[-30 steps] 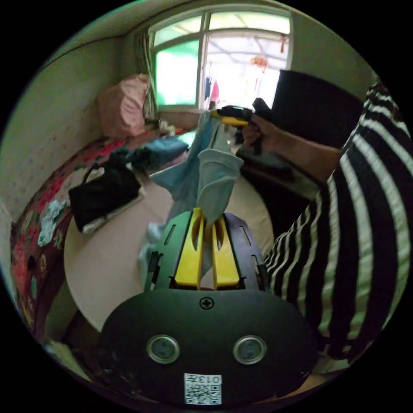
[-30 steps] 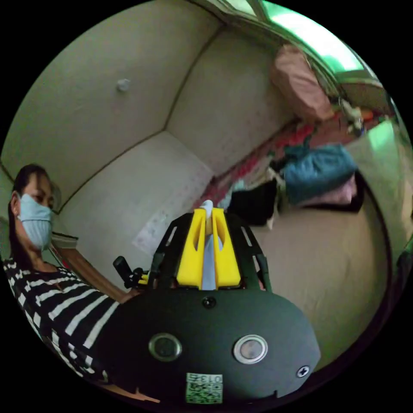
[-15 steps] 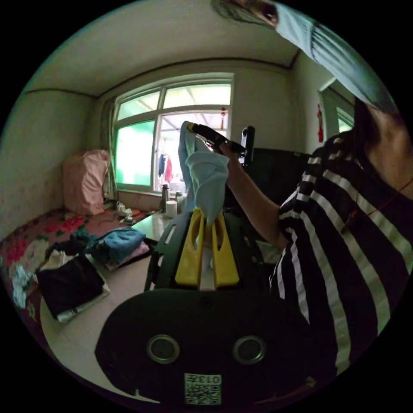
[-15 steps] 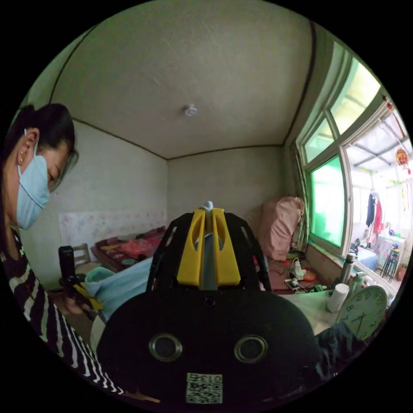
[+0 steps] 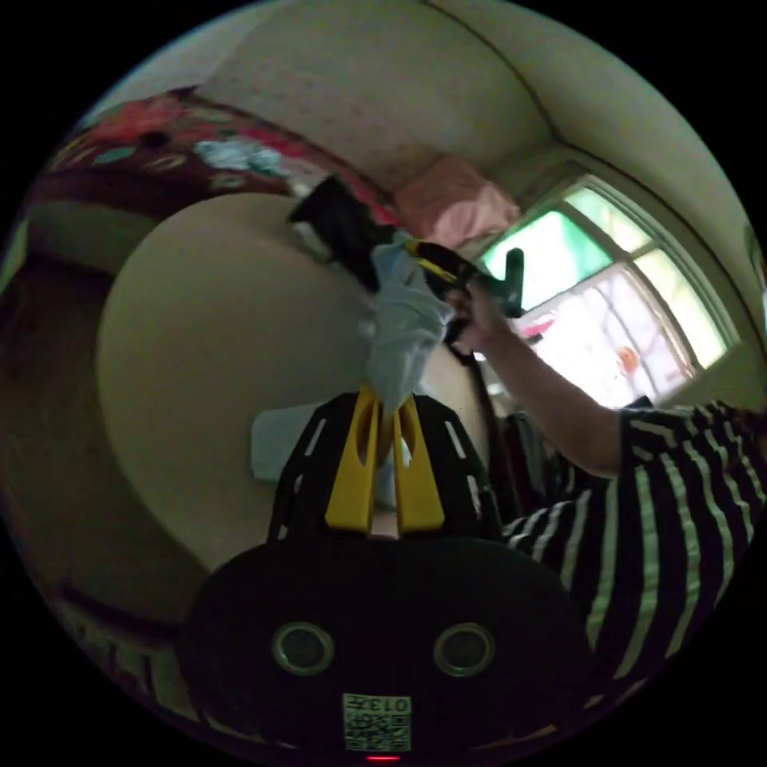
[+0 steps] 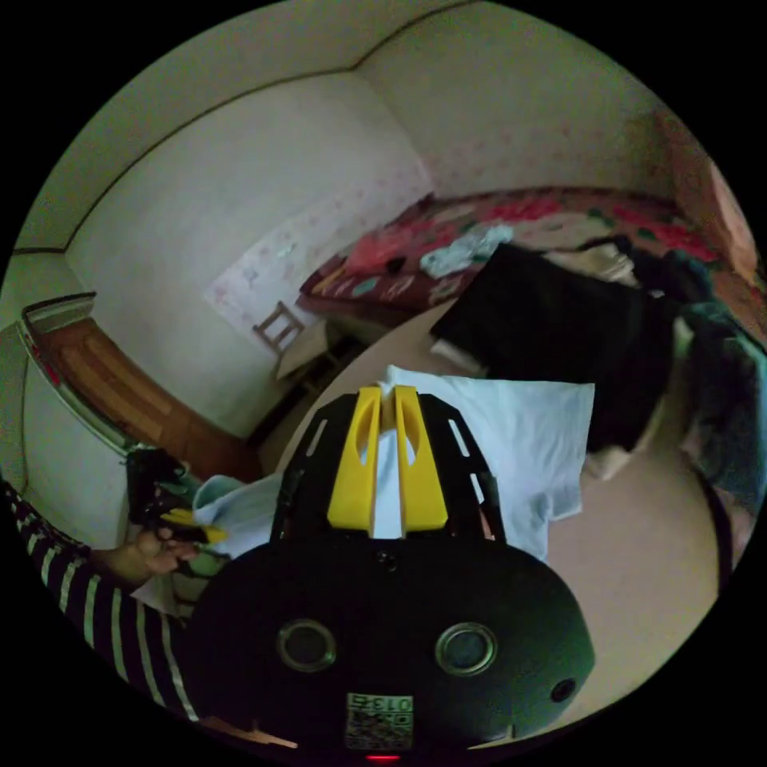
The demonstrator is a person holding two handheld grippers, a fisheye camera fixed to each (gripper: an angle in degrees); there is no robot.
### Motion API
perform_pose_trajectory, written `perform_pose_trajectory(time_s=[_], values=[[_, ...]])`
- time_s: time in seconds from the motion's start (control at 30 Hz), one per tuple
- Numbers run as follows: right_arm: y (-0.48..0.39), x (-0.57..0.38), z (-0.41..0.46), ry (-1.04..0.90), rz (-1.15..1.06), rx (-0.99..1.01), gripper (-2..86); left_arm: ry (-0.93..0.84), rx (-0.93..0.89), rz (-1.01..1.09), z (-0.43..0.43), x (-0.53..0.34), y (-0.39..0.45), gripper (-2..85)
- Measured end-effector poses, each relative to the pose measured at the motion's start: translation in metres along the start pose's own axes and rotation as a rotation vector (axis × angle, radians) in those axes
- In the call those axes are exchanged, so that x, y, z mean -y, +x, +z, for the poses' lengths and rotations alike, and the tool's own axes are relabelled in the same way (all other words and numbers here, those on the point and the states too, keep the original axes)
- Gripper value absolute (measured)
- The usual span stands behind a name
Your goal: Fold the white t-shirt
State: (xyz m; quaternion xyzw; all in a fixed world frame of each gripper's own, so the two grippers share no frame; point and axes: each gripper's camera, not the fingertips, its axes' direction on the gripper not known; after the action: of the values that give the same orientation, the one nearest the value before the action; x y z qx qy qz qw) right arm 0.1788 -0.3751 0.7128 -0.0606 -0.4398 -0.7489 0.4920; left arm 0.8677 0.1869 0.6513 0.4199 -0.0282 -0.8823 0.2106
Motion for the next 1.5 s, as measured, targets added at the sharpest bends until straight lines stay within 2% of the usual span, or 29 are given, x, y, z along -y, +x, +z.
perform_pose_trajectory(time_s=[0.1, 0.17, 0.23, 0.3, 0.33, 0.4, 0.47, 0.63, 0.83, 0.97, 1.07, 1.17, 1.3, 1.4, 1.5], values=[[-0.007, 0.003, 0.052, -0.149, -0.021, 0.104, 6.9, -0.038, 0.114, -0.169, -0.007, -0.015, -0.046, 1.6], [-0.010, 0.003, 0.048, -0.140, -0.043, 0.130, 7.8, -0.071, 0.125, -0.229, -0.010, -0.022, -0.061, 2.2], [-0.004, -0.003, 0.025, -0.088, -0.045, 0.089, 8.2, -0.047, 0.187, -0.275, -0.026, -0.025, -0.066, 2.9], [0.016, -0.024, -0.015, -0.058, 0.006, -0.033, 8.3, 0.001, 0.277, -0.282, -0.044, -0.021, -0.062, 3.4], [0.023, -0.031, -0.024, -0.071, 0.024, -0.078, 8.2, 0.035, 0.357, -0.239, -0.053, -0.012, -0.053, 3.9], [0.051, -0.069, -0.053, -0.153, 0.116, -0.296, 8.1, 0.011, 0.444, -0.121, -0.050, 0.013, -0.033, 4.6], [0.070, -0.100, -0.066, -0.220, 0.202, -0.403, 8.2, -0.067, 0.445, 0.003, -0.028, 0.045, -0.016, 5.6], [0.094, -0.155, -0.068, -0.292, 0.368, -0.434, 8.3, -0.210, 0.469, 0.314, 0.073, 0.140, 0.034, 7.9], [0.097, -0.165, -0.030, -0.358, 0.349, -0.450, 7.2, -0.362, 0.522, 0.435, 0.157, 0.204, 0.072, 8.9], [0.094, -0.159, -0.011, -0.424, 0.296, -0.448, 2.8, -0.459, 0.531, 0.480, 0.190, 0.214, 0.084, 8.4], [0.089, -0.155, -0.007, -0.444, 0.277, -0.472, 1.9, -0.434, 0.539, 0.468, 0.193, 0.219, 0.095, 4.2], [0.085, -0.145, -0.022, -0.370, 0.262, -0.489, 1.5, -0.454, 0.521, 0.492, 0.189, 0.224, 0.109, 1.7], [0.076, -0.113, -0.046, -0.235, 0.156, -0.580, 1.6, -0.261, 0.524, 0.608, 0.162, 0.235, 0.151, 1.1], [0.080, -0.088, -0.048, -0.147, 0.127, -0.689, 2.4, -0.092, 0.561, 0.595, 0.149, 0.248, 0.168, 1.6], [0.097, -0.076, -0.037, -0.085, 0.185, -0.742, 4.7, -0.099, 0.574, 0.519, 0.157, 0.260, 0.162, 3.3]])
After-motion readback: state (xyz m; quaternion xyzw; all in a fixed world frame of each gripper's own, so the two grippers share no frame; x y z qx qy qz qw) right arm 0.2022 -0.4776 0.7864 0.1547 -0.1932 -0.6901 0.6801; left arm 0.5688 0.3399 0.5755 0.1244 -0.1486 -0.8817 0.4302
